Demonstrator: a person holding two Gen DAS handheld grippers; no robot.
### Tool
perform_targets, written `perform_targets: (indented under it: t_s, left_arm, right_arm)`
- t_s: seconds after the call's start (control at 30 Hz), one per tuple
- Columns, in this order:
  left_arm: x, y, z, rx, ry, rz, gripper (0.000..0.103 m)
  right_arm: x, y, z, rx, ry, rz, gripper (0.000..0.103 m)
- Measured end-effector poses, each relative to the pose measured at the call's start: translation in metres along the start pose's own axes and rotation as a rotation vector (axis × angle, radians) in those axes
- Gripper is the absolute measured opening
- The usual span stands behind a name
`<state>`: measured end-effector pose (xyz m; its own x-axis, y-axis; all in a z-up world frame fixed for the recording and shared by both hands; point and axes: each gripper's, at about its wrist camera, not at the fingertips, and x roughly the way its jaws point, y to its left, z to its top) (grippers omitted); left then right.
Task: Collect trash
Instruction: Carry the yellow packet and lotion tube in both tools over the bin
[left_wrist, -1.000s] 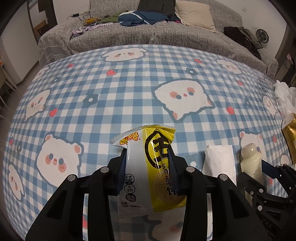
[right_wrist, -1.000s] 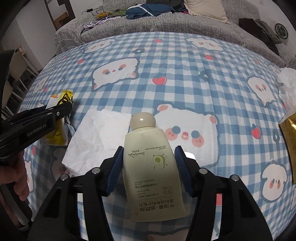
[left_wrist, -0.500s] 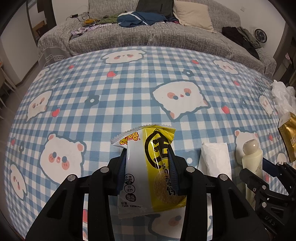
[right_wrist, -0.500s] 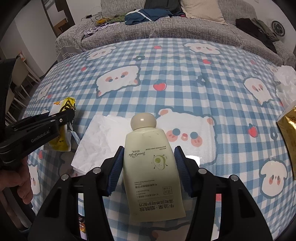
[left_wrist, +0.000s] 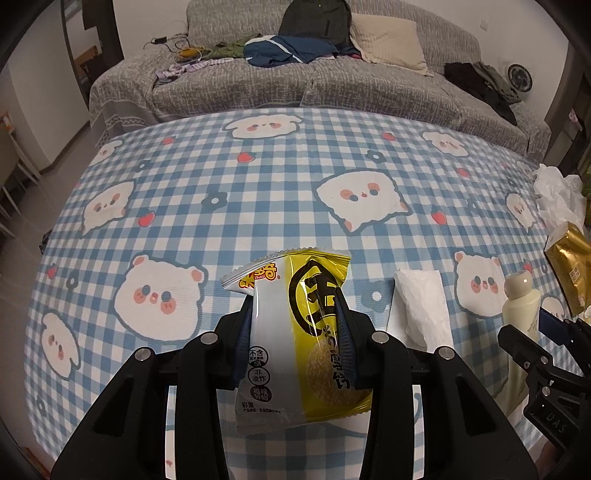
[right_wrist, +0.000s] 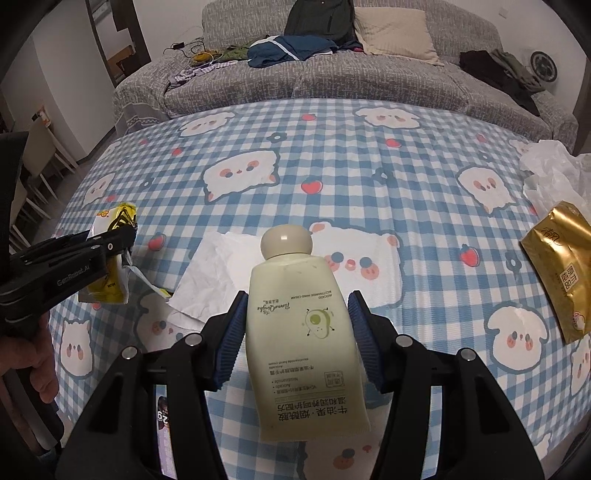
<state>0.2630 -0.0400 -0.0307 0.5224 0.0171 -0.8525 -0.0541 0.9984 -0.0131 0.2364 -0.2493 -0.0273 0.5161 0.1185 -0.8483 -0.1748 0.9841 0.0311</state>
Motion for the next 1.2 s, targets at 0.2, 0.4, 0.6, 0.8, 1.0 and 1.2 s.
perform_targets:
  t_s: [0.2, 0.4, 0.6, 0.8, 1.0, 1.2]
  left_arm:
    - [-0.025, 0.008, -0.011, -0.007, -0.019, 0.003, 0.038]
    - [-0.044, 0.017, -0.029, -0.015, -0.022, -0.001, 0.038]
    - [-0.060, 0.026, -0.045, -0.021, -0.026, 0.002, 0.038]
    - [-0.071, 0.029, -0.061, -0.024, -0.028, 0.001, 0.038]
    - [-0.082, 0.028, -0.078, -0.026, -0.028, -0.003, 0.038]
    - [-0.101, 0.024, -0.098, -0.021, -0.043, -0.023, 0.038]
  right_arm:
    - [-0.018, 0.009, -0.006, 0.000, -0.023, -0.001, 0.053]
    - [-0.034, 0.023, -0.014, -0.012, -0.042, 0.006, 0.053]
    - [-0.046, 0.033, -0.025, -0.020, -0.052, 0.008, 0.053]
    - [-0.056, 0.040, -0.038, -0.027, -0.059, 0.010, 0.053]
    - [-0.067, 0.048, -0.053, -0.037, -0.068, 0.008, 0.053]
    - [-0.085, 0.051, -0.068, -0.038, -0.093, 0.012, 0.053]
